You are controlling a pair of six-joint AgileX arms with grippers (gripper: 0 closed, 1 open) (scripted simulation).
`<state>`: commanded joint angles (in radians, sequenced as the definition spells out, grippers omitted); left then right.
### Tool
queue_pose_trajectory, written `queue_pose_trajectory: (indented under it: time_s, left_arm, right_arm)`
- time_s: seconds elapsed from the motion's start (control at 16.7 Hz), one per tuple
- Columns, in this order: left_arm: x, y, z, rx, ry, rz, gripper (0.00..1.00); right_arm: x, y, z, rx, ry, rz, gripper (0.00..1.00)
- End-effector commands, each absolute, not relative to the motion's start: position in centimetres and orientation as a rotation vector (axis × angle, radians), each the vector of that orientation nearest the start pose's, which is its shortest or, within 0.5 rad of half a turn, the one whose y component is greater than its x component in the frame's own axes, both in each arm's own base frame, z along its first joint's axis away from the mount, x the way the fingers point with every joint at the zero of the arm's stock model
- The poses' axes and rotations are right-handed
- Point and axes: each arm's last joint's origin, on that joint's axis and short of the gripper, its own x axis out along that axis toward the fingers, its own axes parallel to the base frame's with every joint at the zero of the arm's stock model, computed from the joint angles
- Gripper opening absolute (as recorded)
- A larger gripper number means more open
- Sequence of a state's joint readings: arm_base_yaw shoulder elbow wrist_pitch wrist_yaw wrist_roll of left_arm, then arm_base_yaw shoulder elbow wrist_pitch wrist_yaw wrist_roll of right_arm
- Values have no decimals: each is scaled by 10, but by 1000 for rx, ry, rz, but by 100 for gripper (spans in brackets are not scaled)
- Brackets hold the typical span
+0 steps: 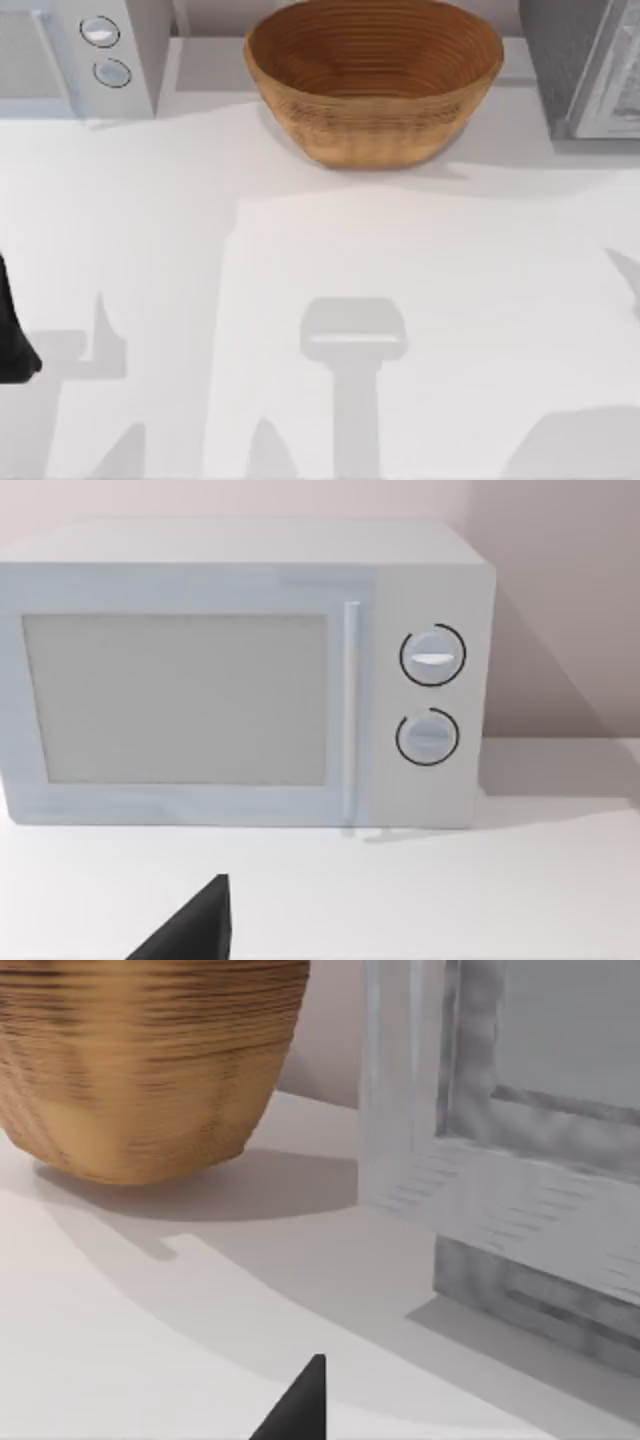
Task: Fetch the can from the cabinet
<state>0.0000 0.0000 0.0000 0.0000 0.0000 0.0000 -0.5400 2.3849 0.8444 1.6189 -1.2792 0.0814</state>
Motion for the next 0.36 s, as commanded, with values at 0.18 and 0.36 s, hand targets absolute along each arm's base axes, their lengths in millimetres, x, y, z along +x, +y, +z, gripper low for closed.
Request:
queue_pose_trajectory:
  time_s: [0.18, 0.36]
  left_arm:
    - [106, -1, 160, 0, 0, 0, 100]
    - [106, -1, 160, 0, 0, 0, 100]
  right_arm:
    - [326, -157, 43, 7, -9, 768, 100]
    - [326, -157, 43, 7, -9, 768, 100]
